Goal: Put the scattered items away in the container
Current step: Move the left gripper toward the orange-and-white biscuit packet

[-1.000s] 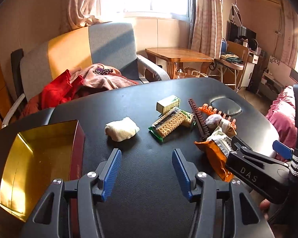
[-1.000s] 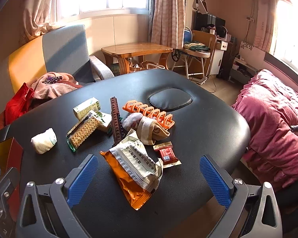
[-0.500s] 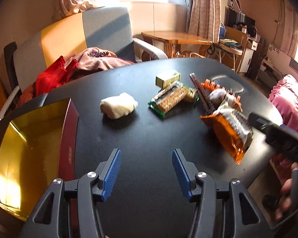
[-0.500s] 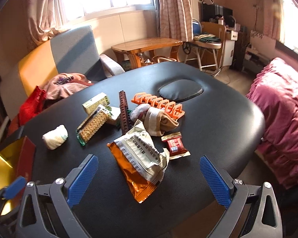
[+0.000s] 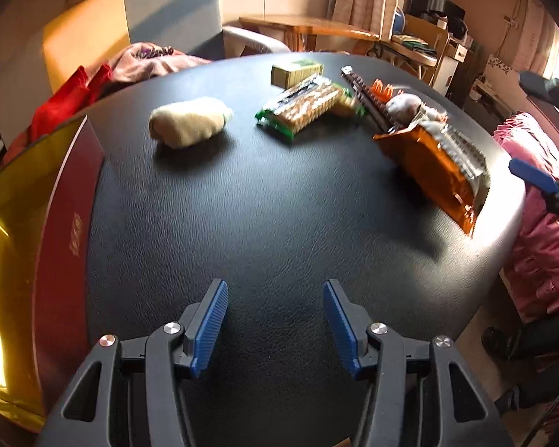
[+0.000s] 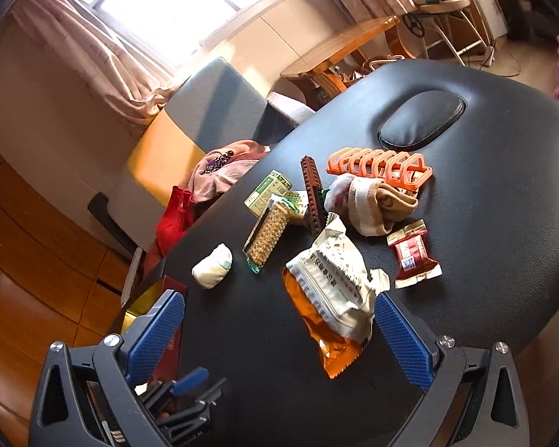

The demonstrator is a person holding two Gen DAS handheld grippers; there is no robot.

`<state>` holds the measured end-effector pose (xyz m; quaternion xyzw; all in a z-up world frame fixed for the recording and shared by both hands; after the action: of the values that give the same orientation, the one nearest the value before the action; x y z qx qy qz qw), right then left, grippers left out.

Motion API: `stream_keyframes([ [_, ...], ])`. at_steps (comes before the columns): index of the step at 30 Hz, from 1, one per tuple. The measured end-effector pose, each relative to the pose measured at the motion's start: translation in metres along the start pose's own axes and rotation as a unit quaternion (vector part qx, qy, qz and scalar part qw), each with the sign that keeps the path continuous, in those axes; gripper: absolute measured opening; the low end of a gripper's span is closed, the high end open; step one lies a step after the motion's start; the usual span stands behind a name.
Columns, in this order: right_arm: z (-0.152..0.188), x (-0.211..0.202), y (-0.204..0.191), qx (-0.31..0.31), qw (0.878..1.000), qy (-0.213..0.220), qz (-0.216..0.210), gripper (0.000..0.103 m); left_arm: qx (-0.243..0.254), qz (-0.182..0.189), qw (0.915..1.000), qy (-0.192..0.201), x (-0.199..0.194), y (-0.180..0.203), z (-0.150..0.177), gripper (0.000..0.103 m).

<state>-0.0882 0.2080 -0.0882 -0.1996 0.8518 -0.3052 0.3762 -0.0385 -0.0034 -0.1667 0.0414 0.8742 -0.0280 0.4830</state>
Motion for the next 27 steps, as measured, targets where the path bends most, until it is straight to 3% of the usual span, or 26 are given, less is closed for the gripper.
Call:
stream_keyframes([
  [8, -0.008, 0.037, 0.020, 0.020, 0.998, -0.045, 0.045, 0.103, -0.026, 0.044, 0.9987, -0.005, 0.003, -0.007, 0.000, 0.058],
  [10, -0.003, 0.045, 0.013, 0.020, 0.998, -0.061, 0.015, 0.103, -0.050, 0.063, 0.9968, -0.002, 0.003, -0.011, -0.001, 0.058],
  [12, 0.004, 0.048, 0.000, 0.039, 0.994, -0.083, -0.056, 0.103, -0.070, 0.082, 0.9942, 0.002, 0.003, -0.015, -0.002, 0.058],
  [15, 0.005, 0.044, -0.005, 0.041, 0.993, -0.083, -0.074, 0.103, -0.067, 0.080, 0.9946, 0.001, 0.001, -0.013, -0.005, 0.058],
  [20, 0.000, 0.022, 0.017, 0.025, 0.998, -0.062, -0.021, 0.103, -0.061, 0.077, 0.9951, 0.001, -0.003, -0.010, -0.010, 0.057],
  [27, 0.000, -0.013, 0.067, 0.029, 0.997, -0.025, 0.063, 0.103, -0.028, 0.131, 0.9902, 0.040, -0.025, 0.027, -0.059, 0.058],
])
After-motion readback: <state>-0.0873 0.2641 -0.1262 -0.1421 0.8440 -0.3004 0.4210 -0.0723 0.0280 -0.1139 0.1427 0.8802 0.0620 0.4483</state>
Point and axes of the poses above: each gripper's, at about its wrist camera, not at the fingertips, and x roughly the way its jaws point, y to its right, z to its underside, the point moved 7 cm from there along x, roughly the way its jaws point, and after that the axes turned 4 degrees about -z, right-handed, at the moved point
